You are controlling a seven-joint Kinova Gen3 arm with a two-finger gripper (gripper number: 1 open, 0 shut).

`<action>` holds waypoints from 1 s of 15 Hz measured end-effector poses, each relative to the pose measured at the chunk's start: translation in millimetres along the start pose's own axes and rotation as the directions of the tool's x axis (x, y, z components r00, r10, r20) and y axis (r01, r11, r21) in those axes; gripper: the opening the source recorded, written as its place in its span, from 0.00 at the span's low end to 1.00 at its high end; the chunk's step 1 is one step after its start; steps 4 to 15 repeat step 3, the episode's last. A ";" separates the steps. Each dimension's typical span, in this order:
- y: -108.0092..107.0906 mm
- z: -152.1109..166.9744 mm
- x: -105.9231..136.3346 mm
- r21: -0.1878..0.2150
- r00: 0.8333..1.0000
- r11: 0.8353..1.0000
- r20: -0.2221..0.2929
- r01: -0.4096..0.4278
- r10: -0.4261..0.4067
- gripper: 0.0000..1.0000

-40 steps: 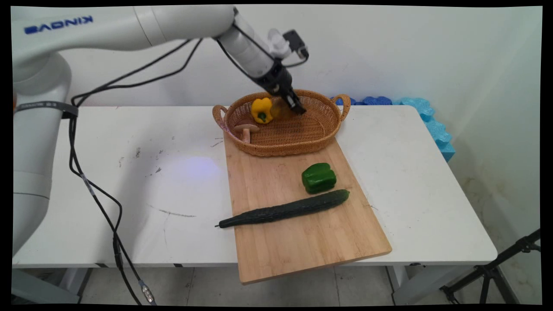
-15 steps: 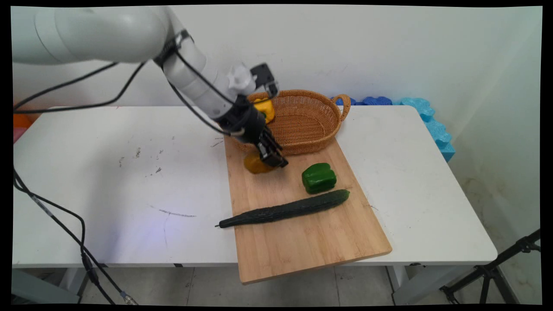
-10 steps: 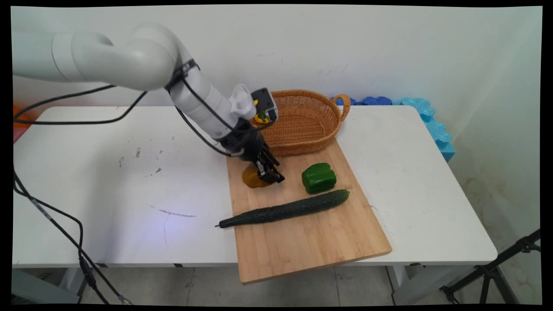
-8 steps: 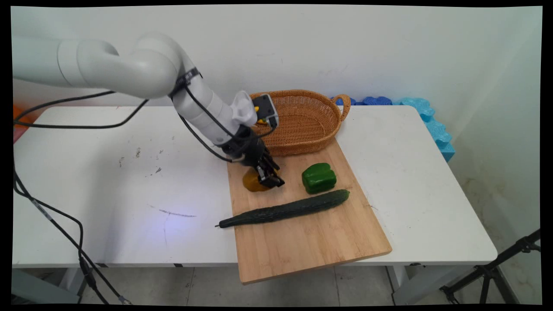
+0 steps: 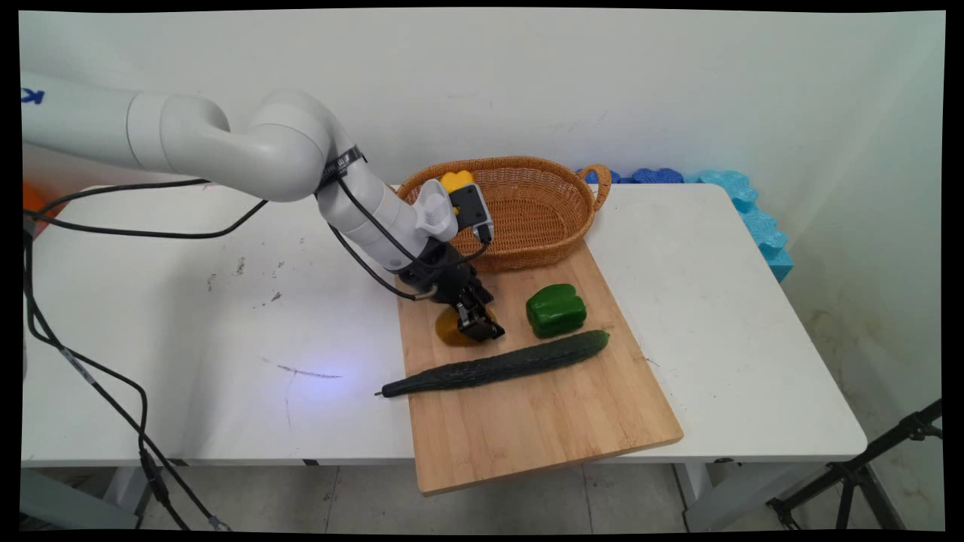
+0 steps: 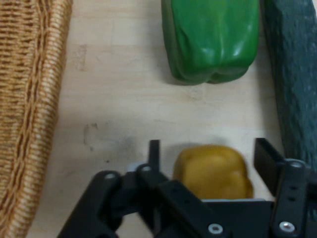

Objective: Place the picked object on the cutting board

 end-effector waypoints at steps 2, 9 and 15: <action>-0.5 1.8 1.4 0.001 1.000 1.000 -0.013 -0.002 0.002 1.00; -1.1 0.8 3.2 0.001 1.000 1.000 -0.024 -0.003 0.003 1.00; -1.1 0.8 3.2 0.001 1.000 1.000 -0.024 -0.003 0.003 1.00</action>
